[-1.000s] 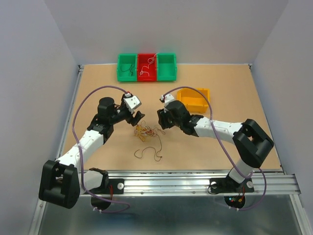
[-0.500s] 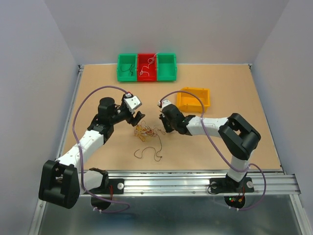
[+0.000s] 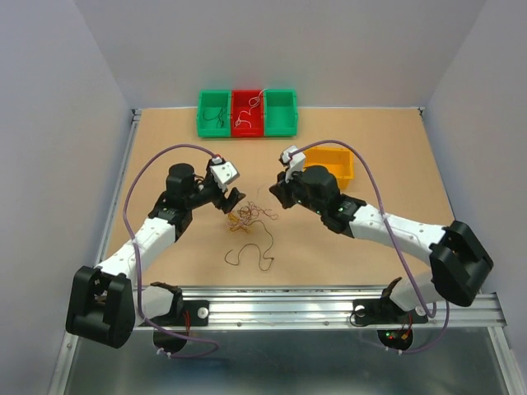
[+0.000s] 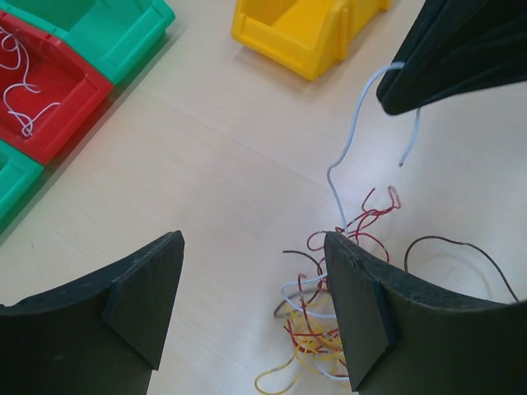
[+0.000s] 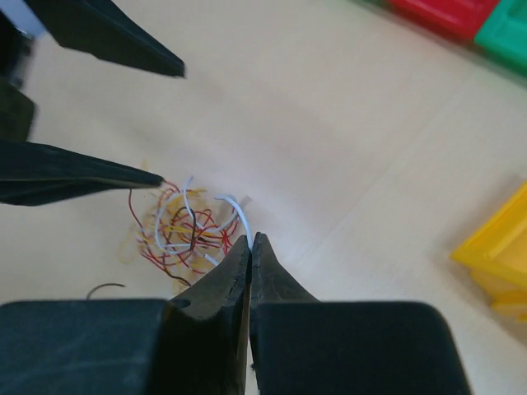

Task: Untangle the cables

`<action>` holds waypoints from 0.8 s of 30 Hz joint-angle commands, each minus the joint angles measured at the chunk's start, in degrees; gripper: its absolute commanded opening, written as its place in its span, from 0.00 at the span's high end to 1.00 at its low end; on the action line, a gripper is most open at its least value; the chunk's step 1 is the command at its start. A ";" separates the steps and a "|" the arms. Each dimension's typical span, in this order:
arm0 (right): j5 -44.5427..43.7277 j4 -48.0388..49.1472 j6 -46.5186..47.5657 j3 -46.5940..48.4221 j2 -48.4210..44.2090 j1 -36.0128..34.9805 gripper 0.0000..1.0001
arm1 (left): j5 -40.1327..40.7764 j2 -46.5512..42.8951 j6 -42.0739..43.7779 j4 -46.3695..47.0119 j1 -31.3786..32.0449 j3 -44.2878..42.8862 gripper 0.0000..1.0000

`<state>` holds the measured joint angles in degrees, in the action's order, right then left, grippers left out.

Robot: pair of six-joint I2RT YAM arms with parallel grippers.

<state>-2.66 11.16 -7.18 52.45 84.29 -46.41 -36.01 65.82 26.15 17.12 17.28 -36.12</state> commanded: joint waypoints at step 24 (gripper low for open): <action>7.23 11.87 2.61 -3.58 -8.44 -1.58 1.00 | -14.62 7.04 -7.96 15.30 4.86 -3.08 0.20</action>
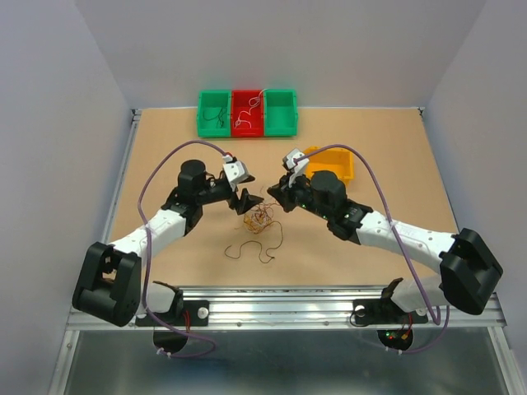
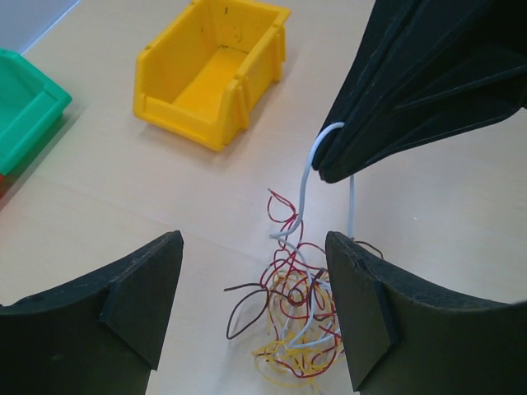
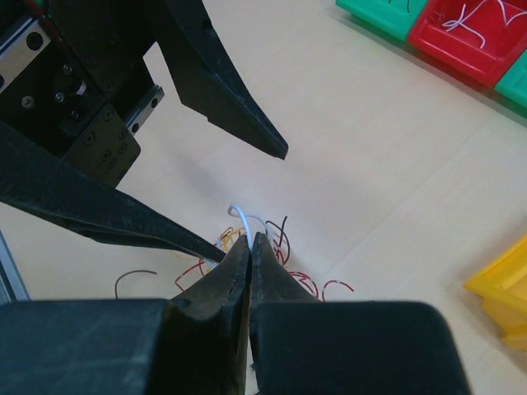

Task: Untangle the cables

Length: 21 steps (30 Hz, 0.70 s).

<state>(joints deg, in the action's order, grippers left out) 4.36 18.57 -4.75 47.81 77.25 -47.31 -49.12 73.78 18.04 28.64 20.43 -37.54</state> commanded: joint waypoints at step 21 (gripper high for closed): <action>4.60 4.65 -3.15 16.32 -11.33 -1.03 0.99 | 4.30 8.22 1.47 6.86 4.98 -2.36 0.47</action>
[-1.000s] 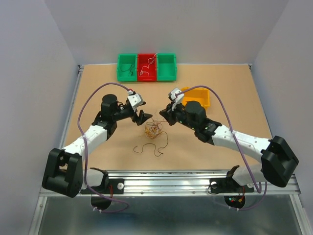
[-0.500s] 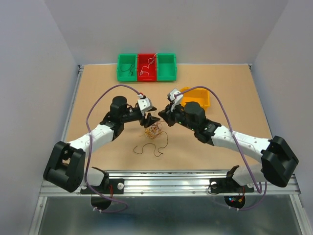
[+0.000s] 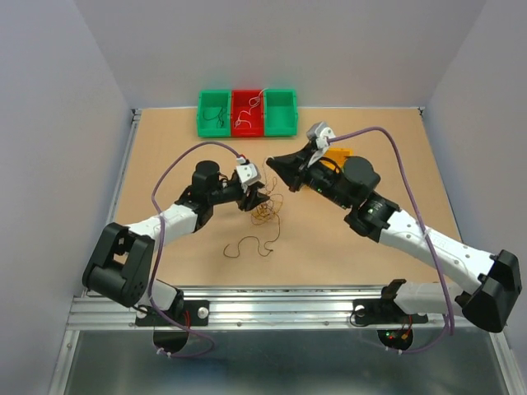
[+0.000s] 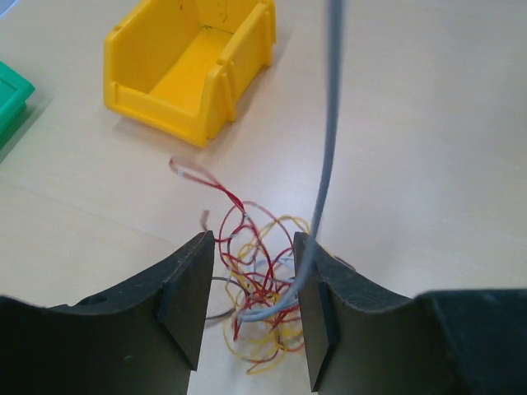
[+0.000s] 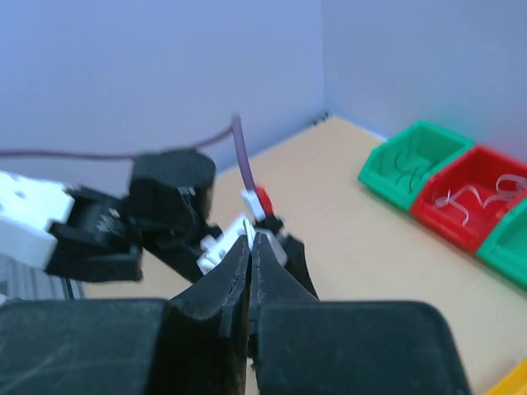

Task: Untangle the cables

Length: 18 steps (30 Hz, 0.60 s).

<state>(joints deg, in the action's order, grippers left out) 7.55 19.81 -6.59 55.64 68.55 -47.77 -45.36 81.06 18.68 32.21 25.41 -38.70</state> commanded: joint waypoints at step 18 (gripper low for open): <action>-4.64 4.17 -2.64 38.20 5.00 -0.57 0.99 | 2.47 0.68 0.31 3.83 -0.01 -0.59 0.48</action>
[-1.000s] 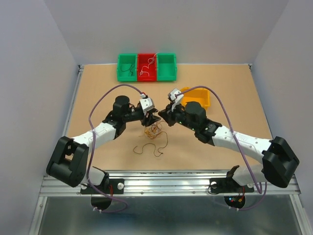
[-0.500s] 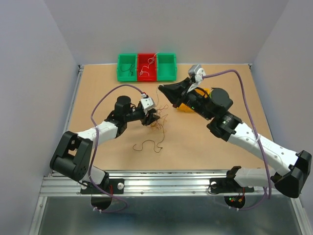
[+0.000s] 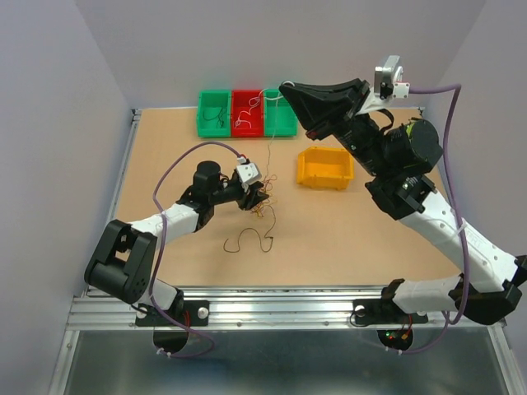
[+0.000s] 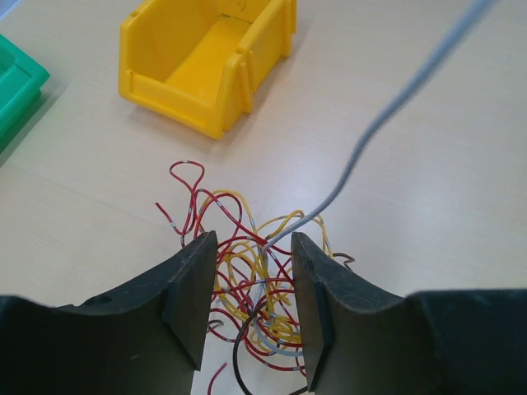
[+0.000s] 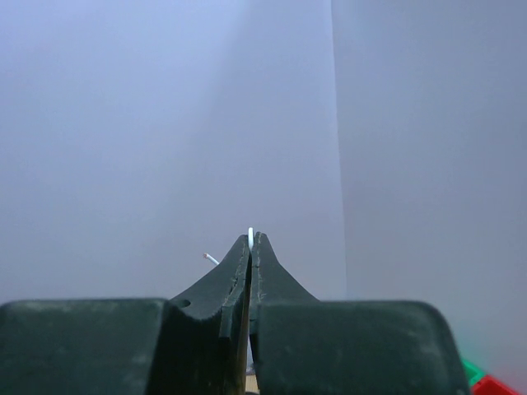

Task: Untangle the cables

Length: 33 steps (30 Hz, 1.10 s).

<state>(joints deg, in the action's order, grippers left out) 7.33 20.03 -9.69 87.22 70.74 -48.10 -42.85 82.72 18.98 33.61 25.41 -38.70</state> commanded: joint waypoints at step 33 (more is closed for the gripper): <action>-25.53 18.02 16.12 11.33 7.34 -0.24 0.99 | 8.66 -9.41 -0.79 -4.33 -2.64 -1.82 0.36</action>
<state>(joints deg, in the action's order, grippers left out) -14.33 34.02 5.28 106.32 84.40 -48.10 -38.20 79.09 18.52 29.85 24.60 -38.70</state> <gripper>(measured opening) 0.023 0.612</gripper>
